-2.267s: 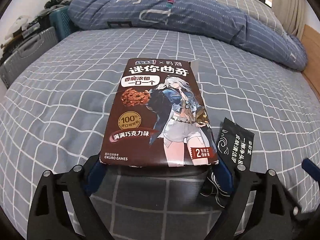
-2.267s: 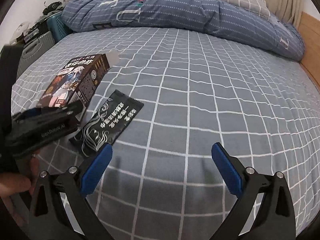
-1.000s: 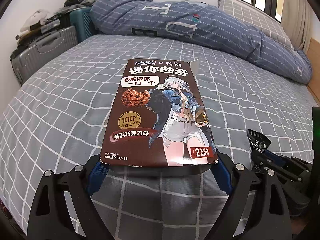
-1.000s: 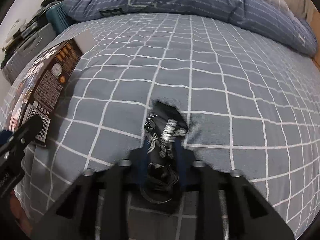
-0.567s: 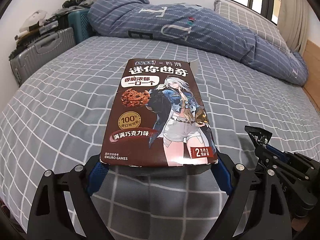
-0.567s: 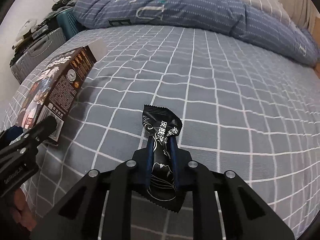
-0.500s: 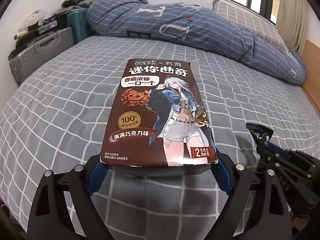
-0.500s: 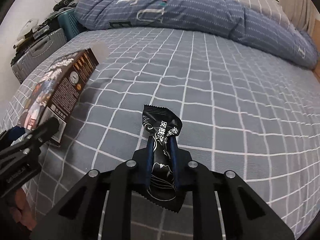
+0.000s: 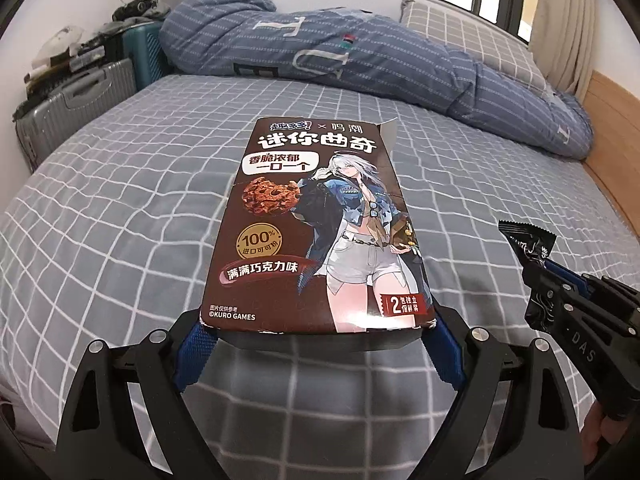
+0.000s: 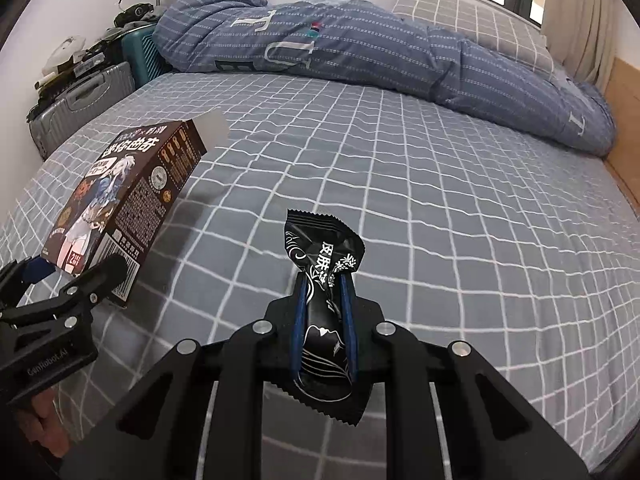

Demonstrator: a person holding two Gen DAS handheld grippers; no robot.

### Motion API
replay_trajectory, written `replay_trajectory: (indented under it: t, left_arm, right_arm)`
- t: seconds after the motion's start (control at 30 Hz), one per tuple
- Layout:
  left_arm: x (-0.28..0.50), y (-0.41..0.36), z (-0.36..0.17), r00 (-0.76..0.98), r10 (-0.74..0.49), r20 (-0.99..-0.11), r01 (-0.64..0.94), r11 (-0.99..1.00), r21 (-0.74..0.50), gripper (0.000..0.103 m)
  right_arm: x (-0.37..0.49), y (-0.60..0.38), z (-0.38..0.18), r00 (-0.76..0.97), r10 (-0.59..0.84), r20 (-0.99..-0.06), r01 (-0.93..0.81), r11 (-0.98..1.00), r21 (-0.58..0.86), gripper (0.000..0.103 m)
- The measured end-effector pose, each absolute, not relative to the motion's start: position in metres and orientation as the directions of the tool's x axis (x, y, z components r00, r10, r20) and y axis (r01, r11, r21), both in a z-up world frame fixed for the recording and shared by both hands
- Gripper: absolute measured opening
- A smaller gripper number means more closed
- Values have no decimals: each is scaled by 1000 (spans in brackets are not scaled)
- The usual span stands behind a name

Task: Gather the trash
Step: 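Carry the brown box and black sachet down over the trash bin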

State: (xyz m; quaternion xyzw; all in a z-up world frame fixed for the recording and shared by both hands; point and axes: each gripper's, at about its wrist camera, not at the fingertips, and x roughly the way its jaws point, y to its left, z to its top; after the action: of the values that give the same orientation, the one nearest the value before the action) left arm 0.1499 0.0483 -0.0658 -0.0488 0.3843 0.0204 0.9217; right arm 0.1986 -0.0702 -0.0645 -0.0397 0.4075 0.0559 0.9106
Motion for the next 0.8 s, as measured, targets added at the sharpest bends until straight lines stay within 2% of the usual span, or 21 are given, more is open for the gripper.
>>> replay_trajectory:
  t: [0.8]
  left_arm:
    - [58,2,-53,709,-38,-704,-8,998,-62,87]
  right_arm:
    - [91,-107,-48,658,51,-751,-124,991,-42,16]
